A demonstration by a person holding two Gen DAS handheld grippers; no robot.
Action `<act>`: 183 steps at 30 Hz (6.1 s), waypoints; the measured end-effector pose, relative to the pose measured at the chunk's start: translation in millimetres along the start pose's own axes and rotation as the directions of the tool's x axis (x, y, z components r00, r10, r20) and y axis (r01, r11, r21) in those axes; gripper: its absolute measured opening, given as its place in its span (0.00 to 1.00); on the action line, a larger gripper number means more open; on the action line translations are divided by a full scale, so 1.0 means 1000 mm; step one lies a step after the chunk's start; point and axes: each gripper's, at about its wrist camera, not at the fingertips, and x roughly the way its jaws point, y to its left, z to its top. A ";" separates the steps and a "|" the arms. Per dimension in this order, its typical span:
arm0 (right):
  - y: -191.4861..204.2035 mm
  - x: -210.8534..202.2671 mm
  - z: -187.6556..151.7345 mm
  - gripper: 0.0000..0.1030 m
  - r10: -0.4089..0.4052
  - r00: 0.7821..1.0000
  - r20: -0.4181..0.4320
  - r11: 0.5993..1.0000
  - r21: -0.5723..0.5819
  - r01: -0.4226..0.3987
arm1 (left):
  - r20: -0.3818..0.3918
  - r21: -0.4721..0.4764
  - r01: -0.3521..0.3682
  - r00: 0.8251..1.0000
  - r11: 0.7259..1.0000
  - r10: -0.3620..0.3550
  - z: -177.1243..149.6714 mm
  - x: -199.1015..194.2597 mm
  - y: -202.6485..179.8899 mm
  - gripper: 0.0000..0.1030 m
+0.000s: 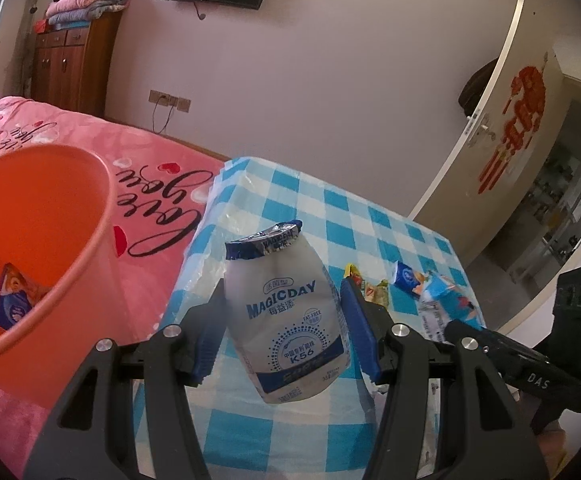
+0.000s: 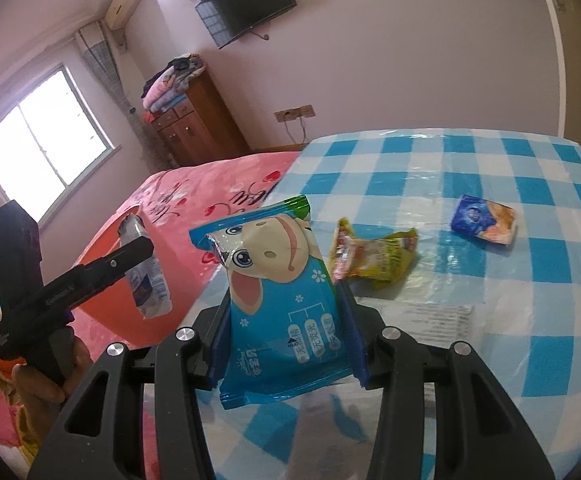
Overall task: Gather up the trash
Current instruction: 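Lift the bottle and snack bag and carry them toward the orange bucket, then open both tools over the orange bucket to drop the bottle and bag, then move both tools back over the table toward the chip bag and packets, then grasp the yellow chip bag with the left tool while the right tool grasps the white wipes packet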
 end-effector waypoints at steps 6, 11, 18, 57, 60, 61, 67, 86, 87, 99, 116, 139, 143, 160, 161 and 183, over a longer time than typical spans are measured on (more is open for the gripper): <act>0.022 0.005 0.006 0.47 0.050 0.999 -0.020 0.999 -0.001 -0.050 | 0.043 -0.001 0.008 0.999 1.000 -0.008 0.004 -0.024 0.007 0.55; 0.048 0.012 0.015 0.47 0.095 0.995 -0.042 0.995 -0.018 -0.096 | 0.102 -0.022 -0.006 0.995 1.000 0.008 0.014 -0.050 0.022 0.55; 0.103 0.028 0.035 0.47 0.177 0.981 -0.074 0.979 -0.092 -0.184 | 0.188 -0.082 -0.073 0.978 0.994 0.087 0.025 -0.086 0.058 0.55; 0.179 0.109 0.074 0.84 0.314 0.942 -0.118 0.946 -0.043 -0.321 | 0.155 -0.232 -0.297 0.929 0.926 0.337 0.031 -0.093 0.151 0.82; 0.169 0.097 0.068 0.87 0.271 0.958 -0.093 0.959 -0.059 -0.277 | 0.170 -0.215 -0.295 0.927 0.931 0.333 0.031 -0.095 0.144 0.82; 0.165 0.094 0.066 0.87 0.260 0.962 -0.089 0.962 -0.063 -0.266 | 0.178 -0.205 -0.293 0.927 0.934 0.330 0.030 -0.096 0.140 0.82; 0.145 0.079 0.053 0.87 0.195 0.979 -0.059 0.977 -0.077 -0.199 | 0.216 -0.156 -0.279 0.926 0.947 0.308 0.031 -0.102 0.119 0.83; 0.081 0.032 0.028 0.91 0.006 0.999 0.041 0.997 -0.072 -0.003 | 0.178 -0.019 -0.219 0.959 0.976 0.219 0.021 -0.080 0.052 0.84; 0.078 0.030 0.026 0.91 0.000 0.999 0.043 0.997 -0.071 0.003 | 0.174 -0.013 -0.216 0.961 0.976 0.215 0.020 -0.077 0.050 0.84; 0.039 0.011 0.011 0.91 -0.109 0.990 0.088 0.992 -0.056 0.114 | 0.110 0.064 -0.170 0.980 0.983 0.163 0.007 -0.044 0.009 0.85; -0.022 -0.006 -0.009 0.91 -0.219 0.970 0.105 0.975 -0.012 0.221 | -0.027 0.191 -0.099 0.994 0.977 0.106 -0.025 0.014 -0.056 0.85; -0.100 -0.020 -0.035 0.91 -0.284 0.957 0.066 0.957 0.089 0.278 | -0.157 0.291 -0.043 0.983 0.956 0.091 -0.052 0.075 -0.116 0.85; -0.115 -0.022 -0.038 0.91 -0.296 0.954 0.053 0.951 0.111 0.289 | -0.178 0.303 -0.033 0.980 0.952 0.090 -0.054 0.088 -0.124 0.85; -0.160 -0.028 -0.041 0.91 -0.321 0.947 0.022 0.933 0.177 0.312 | -0.246 0.301 -0.035 0.963 0.953 0.113 -0.053 0.148 -0.144 0.85; -0.162 -0.028 -0.041 0.91 -0.322 0.946 0.018 0.932 0.179 0.314 | -0.246 0.303 -0.040 0.962 0.952 0.118 -0.052 0.153 -0.145 0.85; -0.163 -0.004 -0.040 0.91 -0.241 0.965 -0.103 0.959 0.124 0.253 | -0.277 0.379 -0.118 0.932 0.918 0.234 -0.041 0.209 -0.151 0.85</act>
